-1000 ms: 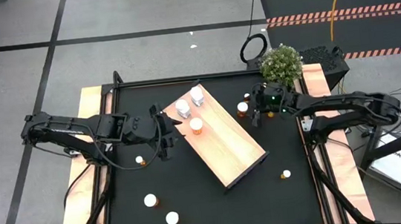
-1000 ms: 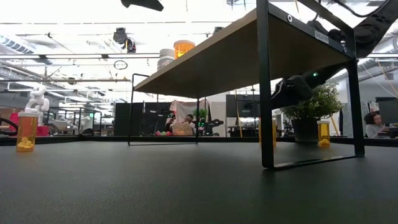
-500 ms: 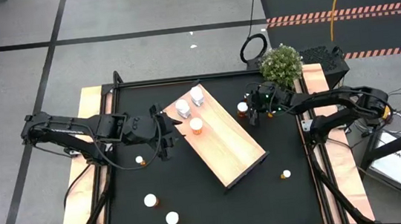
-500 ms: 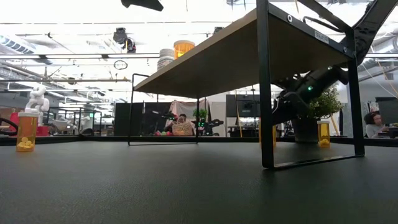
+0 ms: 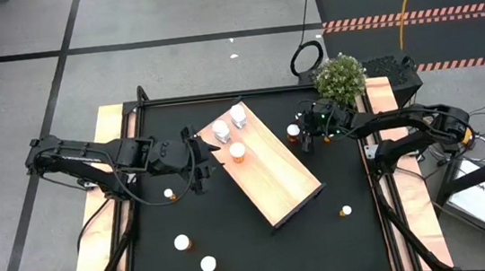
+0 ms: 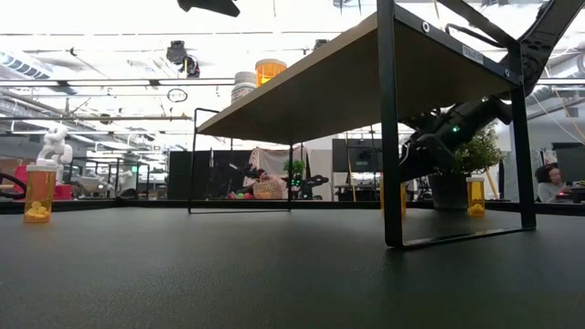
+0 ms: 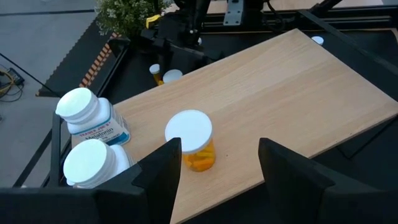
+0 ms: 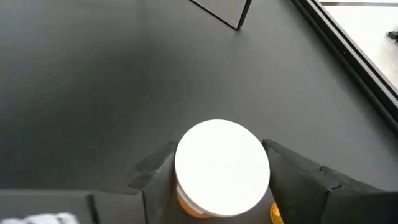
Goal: Pick and place medicine bottles onto shelf by color
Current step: Put the top orange capsule bottle on the shelf aligned with the orange capsule bottle
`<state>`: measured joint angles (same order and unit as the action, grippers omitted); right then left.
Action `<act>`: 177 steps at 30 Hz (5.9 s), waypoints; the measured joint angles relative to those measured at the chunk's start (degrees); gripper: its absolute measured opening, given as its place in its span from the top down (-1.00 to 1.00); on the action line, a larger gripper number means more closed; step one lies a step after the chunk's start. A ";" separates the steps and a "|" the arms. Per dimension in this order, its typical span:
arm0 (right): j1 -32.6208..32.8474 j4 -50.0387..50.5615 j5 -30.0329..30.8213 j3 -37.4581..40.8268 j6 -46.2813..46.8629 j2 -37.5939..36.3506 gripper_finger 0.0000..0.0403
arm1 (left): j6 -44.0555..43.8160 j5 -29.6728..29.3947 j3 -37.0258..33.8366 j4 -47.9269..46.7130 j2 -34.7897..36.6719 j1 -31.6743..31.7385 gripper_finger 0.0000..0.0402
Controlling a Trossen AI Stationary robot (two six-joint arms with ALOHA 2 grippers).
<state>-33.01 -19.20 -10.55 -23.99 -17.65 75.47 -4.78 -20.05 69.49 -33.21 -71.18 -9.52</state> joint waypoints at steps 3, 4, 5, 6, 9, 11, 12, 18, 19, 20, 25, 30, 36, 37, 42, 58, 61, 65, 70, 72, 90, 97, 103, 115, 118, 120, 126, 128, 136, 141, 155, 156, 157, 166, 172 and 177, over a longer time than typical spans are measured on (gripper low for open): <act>0.00 -0.07 0.00 -0.02 0.23 -0.01 0.01 | 0.00 0.00 0.00 0.02 -0.02 0.00 -0.06; 0.00 -0.07 0.00 -0.02 0.24 -0.01 0.01 | 0.00 0.00 0.00 0.02 -0.02 0.00 -0.06; 0.00 -0.06 0.00 -0.02 0.27 -0.04 0.01 | 0.00 0.00 0.00 0.02 -0.01 0.00 -0.07; 0.00 0.05 -0.02 -0.02 0.39 -0.24 -0.01 | 0.00 0.00 0.00 0.02 0.00 0.00 -0.07; 0.24 0.15 -0.12 -0.02 1.37 -1.72 -0.10 | 0.00 0.00 0.00 0.02 -0.02 0.00 -0.07; 0.47 0.62 -0.13 -0.02 2.17 -3.68 -0.12 | 0.00 0.00 0.00 0.02 -0.02 0.00 -0.06; 0.58 0.80 -0.16 -0.02 2.64 -4.81 -0.11 | 0.00 0.00 0.00 0.02 0.00 0.00 -0.07; 1.81 5.24 -0.20 -0.02 4.96 -13.16 0.00 | 0.00 0.02 0.00 0.02 0.00 0.00 -0.06; 2.01 6.31 -0.21 -0.02 5.57 -14.64 0.00 | 0.00 0.02 0.00 0.02 -0.02 0.00 -0.07; 2.23 7.39 -0.20 -0.02 6.05 -16.09 0.00 | -0.04 0.02 0.00 0.02 -0.02 0.00 -0.07; 3.20 10.05 -0.13 -0.02 7.99 -22.85 -0.08 | -0.32 0.04 0.00 0.02 -0.02 0.00 -0.06; 4.49 10.68 -0.09 -0.02 10.19 -28.44 -0.05 | -0.54 0.04 0.00 0.02 0.00 -0.04 -0.07; 6.65 17.43 0.19 -5.58 11.81 -30.13 -0.04 | -0.56 0.04 0.00 0.02 0.00 -0.04 -0.06; 7.02 18.89 0.28 -7.47 11.82 -29.75 -0.05 | -0.59 0.04 0.00 0.00 -0.02 -0.04 -0.07; 8.43 26.62 1.75 -18.44 10.66 -25.60 -0.05 | -0.61 0.05 0.00 -0.11 0.00 -0.30 -0.07; 12.64 49.43 1.84 -54.92 3.26 0.11 -0.05 | -0.26 0.09 0.00 -5.50 -0.02 -0.85 -0.06; 13.38 53.73 1.82 -60.69 2.30 3.11 -0.05 | -0.33 0.09 0.00 -6.41 -0.02 -0.85 -0.06; 14.10 59.97 1.91 -68.19 1.31 5.80 -0.05 | -0.05 0.09 0.00 -7.43 -0.02 -0.85 -0.06; 14.29 66.49 1.77 -76.33 0.36 8.00 -0.05 | 1.46 0.09 0.00 -7.20 -0.02 -0.85 -0.07; 14.29 68.19 1.62 -78.55 0.17 8.30 -0.05 | 1.49 0.08 0.00 -7.19 -0.02 -0.85 -0.06; 14.79 67.83 -4.96 -81.68 -4.31 10.86 -0.05 | 1.24 0.07 0.00 -7.18 -0.02 -0.85 -0.07; 15.10 63.46 -6.26 -77.65 -5.81 11.81 -0.05 | 1.01 0.07 0.00 -7.19 -0.02 -0.85 -0.06; 15.10 60.65 -6.47 -71.86 -8.39 11.88 -0.05 | 0.96 0.09 0.00 -7.21 -0.02 -0.85 -0.06; 13.41 48.74 -16.77 -61.20 -8.51 11.89 -0.05 | 0.81 0.09 0.00 -6.91 -0.02 -0.85 -0.07; 13.15 45.31 -16.98 -58.58 -7.39 11.84 -0.05 | 0.82 0.08 0.00 -6.87 -0.02 -0.85 -0.06; 13.09 43.58 -16.96 -56.94 -7.06 11.84 -0.05 | 0.83 0.09 0.00 -6.83 -0.02 -0.85 -0.07; 13.11 39.84 -16.83 -53.20 -5.97 11.84 -0.05 | 0.87 0.09 0.00 -6.78 -0.02 -0.85 -0.07; 13.11 39.14 -16.77 -52.36 -5.67 11.85 -0.05 | 0.88 0.09 0.00 -6.77 -0.02 -0.85 -0.06; 13.09 35.61 -16.58 -49.55 -5.81 11.85 -0.05 | 0.96 0.09 0.00 -6.75 -0.02 -0.85 -0.07; 13.10 33.84 -16.23 -47.81 -5.73 11.86 -0.05 | 0.96 0.09 0.00 -6.71 -0.02 -0.85 -0.07; 13.20 34.05 -11.96 -47.36 -7.04 11.86 -0.05 | 1.05 0.09 0.00 -6.62 -0.02 -0.85 -0.07; 13.20 34.05 -11.97 -47.36 -7.03 11.86 -0.05 | 1.05 0.09 0.00 -6.62 -0.02 -0.86 -0.06; 13.21 34.05 -11.93 -47.36 -6.89 11.88 -0.05 | 1.05 0.09 0.00 -6.62 -0.02 -0.87 -0.06; 13.22 34.42 -11.74 -47.36 -5.60 11.91 -0.13 | 1.06 0.09 0.00 -6.62 -0.02 -0.87 -0.07; 13.52 34.30 -11.70 -47.36 -5.57 11.91 -0.17 | 1.07 0.09 0.00 -6.62 -0.02 -0.87 -0.07; 13.68 33.86 -11.69 -47.36 -5.33 11.91 -0.17 | 1.07 0.09 0.00 -6.63 -0.02 -0.87 -0.07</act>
<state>-19.33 14.66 -22.24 -71.35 -22.98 87.37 -3.70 -19.97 69.49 -39.84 -71.20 -10.39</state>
